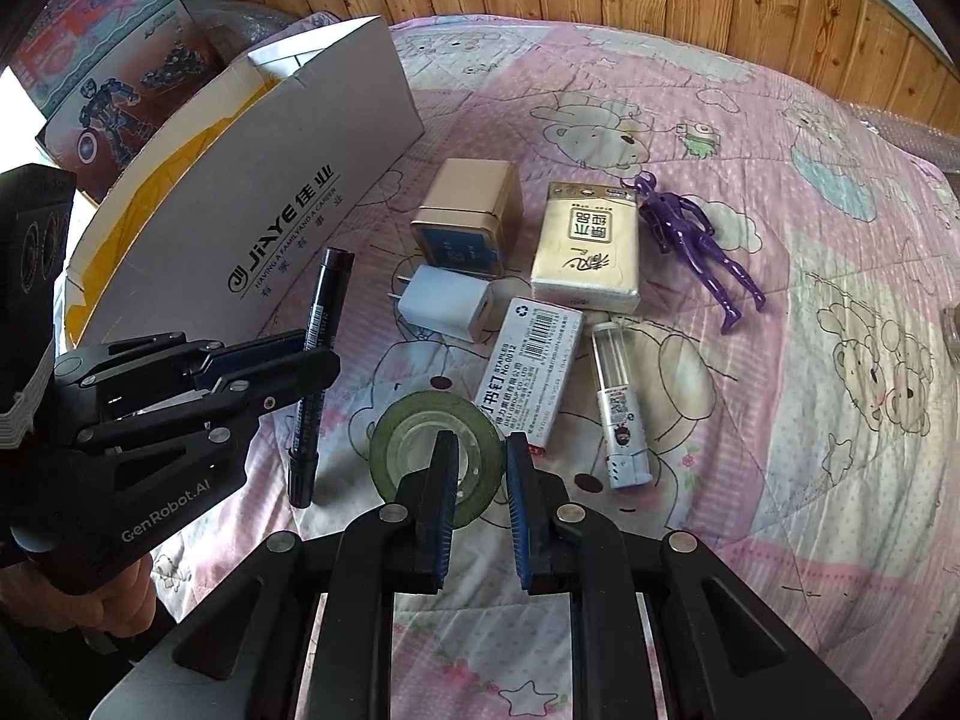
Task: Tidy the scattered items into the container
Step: 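Lift the black marker and green tape roll off the bedspread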
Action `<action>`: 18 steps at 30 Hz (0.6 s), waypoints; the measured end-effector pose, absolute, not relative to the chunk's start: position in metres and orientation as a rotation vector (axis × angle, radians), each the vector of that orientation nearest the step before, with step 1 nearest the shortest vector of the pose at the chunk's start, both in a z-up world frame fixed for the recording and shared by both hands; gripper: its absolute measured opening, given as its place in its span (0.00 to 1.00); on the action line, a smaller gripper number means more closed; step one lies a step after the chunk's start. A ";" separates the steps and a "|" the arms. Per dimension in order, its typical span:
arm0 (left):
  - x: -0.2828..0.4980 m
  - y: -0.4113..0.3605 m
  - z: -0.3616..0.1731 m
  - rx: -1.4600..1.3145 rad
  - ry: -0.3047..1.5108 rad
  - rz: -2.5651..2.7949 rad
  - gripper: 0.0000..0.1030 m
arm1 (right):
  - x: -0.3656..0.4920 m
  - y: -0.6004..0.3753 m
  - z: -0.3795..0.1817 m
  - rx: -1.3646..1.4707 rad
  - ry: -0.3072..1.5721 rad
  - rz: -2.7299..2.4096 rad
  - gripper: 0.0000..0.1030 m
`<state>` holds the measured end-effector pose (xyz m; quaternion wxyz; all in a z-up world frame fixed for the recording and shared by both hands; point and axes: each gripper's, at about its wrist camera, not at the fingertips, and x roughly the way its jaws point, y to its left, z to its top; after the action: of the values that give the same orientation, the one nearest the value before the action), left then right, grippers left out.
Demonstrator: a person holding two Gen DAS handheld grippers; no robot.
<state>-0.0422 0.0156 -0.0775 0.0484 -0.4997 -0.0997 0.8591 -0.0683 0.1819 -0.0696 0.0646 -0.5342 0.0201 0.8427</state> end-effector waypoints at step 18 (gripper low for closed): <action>-0.087 0.034 -0.124 -1.578 -0.317 2.560 0.15 | -0.073 0.211 -0.072 -1.629 0.126 2.518 0.16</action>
<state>-0.0869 0.0338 -0.1236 0.0586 -0.5209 -0.1046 0.8452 -0.0725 0.2112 -0.0717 0.0701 -0.5413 0.0419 0.8368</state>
